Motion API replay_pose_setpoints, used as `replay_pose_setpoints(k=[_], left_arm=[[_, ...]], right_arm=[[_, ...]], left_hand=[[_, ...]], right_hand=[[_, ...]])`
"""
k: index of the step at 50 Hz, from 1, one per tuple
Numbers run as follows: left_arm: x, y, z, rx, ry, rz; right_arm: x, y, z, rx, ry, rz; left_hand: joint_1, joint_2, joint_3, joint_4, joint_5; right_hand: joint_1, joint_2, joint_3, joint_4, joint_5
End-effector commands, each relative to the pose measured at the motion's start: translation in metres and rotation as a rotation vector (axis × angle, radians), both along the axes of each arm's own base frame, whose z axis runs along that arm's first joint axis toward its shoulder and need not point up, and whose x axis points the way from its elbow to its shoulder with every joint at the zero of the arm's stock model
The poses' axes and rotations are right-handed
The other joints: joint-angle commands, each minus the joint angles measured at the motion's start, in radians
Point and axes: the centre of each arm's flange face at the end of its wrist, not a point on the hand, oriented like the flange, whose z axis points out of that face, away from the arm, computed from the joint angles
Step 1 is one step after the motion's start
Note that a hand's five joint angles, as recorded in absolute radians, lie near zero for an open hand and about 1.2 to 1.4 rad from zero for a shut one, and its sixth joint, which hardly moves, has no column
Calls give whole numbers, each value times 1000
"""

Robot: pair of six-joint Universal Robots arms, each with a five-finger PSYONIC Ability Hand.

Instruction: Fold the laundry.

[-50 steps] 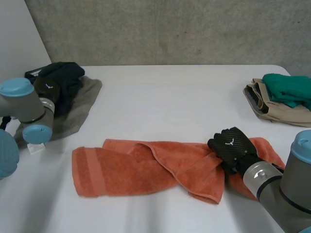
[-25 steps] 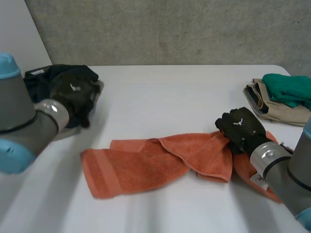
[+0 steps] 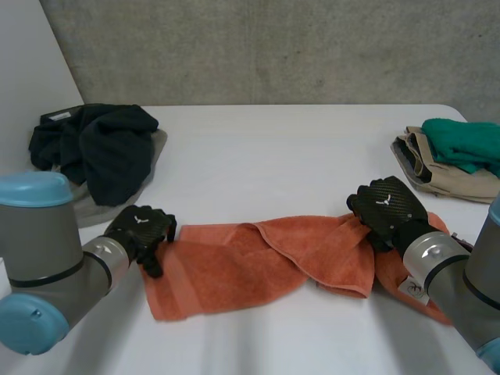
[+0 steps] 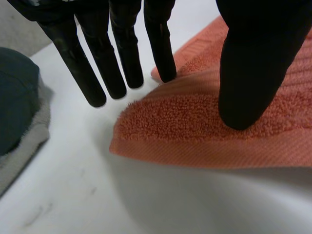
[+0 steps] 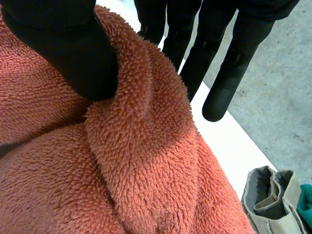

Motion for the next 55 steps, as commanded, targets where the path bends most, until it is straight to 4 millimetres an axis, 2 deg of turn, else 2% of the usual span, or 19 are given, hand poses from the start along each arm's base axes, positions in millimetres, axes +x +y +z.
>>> replay_pose_setpoints(k=[1, 2, 7, 11, 16, 18, 21, 23, 27, 31, 33, 36, 39, 43, 45, 50, 52, 53, 55], left_arm=[[-4, -4, -11, 33, -12, -5], [-4, -6, -8, 21, -11, -3], [-11, -18, 17, -101, 0, -3], [-26, -45, 71, -352, 73, 16], [-45, -97, 127, -655, 182, 44], [-53, -116, 172, -841, 240, 56], [-55, -121, 233, -1059, 330, 96], [-54, -122, 251, -1130, 370, 119], [-58, -110, 268, -1187, 437, 117], [-60, -99, 242, -1097, 409, 92], [-60, -93, 212, -1010, 365, 75], [-59, -87, 179, -921, 322, 53], [-57, -72, 122, -766, 249, 7], [-52, -55, 76, -633, 192, -29], [-49, -48, 64, -595, 176, -37], [-47, -32, 42, -523, 151, -60], [-47, -27, 43, -519, 153, -67], [-47, -27, 42, -517, 153, -67], [-47, -24, 44, -520, 154, -68]], right_arm=[[0, 0, 1, -4, 0, -3], [-1, -1, 3, -8, -1, -6], [-1, -5, 21, -57, -17, -10], [5, -17, 43, -124, -37, 3], [16, -69, 86, -286, -115, -34], [22, -88, 103, -349, -156, -53], [26, -113, 151, -510, -286, -103], [24, -123, 183, -620, -404, -112], [15, -131, 218, -683, -631, -75], [1, -142, 206, -572, -659, -67], [2, -142, 196, -506, -630, -43], [7, -144, 160, -326, -572, -23], [9, -142, 121, -132, -509, -37], [9, -134, 73, 45, -374, -57], [7, -128, 41, 122, -259, -68], [4, -118, 5, 162, -52, -64], [2, -118, 3, 154, -17, -86], [-1, -118, 2, 152, -7, -116], [-4, -118, 4, 145, 1, -150]], left_hand=[[409, 421, 427, 424, 426], [750, 762, 768, 765, 767], [756, 768, 774, 771, 773], [756, 768, 774, 771, 773], [756, 768, 774, 771, 773], [756, 768, 774, 771, 773], [756, 768, 774, 771, 773], [756, 768, 774, 771, 773], [756, 768, 774, 771, 773], [756, 768, 774, 771, 773], [756, 768, 774, 771, 773], [756, 768, 774, 771, 773], [756, 768, 774, 771, 773], [756, 768, 774, 771, 773], [756, 768, 774, 771, 773], [756, 768, 774, 771, 773], [756, 768, 774, 771, 773], [756, 768, 774, 771, 773], [756, 768, 774, 771, 773]], right_hand=[[338, 241, 212, 199, 280], [338, 241, 212, 199, 280], [338, 241, 212, 199, 280], [338, 241, 212, 199, 280], [338, 241, 212, 199, 280], [338, 241, 212, 199, 280], [338, 241, 212, 199, 280], [338, 241, 212, 199, 280], [338, 241, 212, 199, 280], [338, 241, 212, 199, 280], [338, 241, 212, 199, 280], [338, 241, 212, 199, 280], [338, 241, 212, 199, 280], [338, 241, 212, 199, 280], [338, 241, 212, 199, 280], [310, 213, 184, 171, 252], [-111, -208, -236, -249, -168], [-698, -794, -823, -836, -755], [-884, -981, -1009, -1023, -942]])
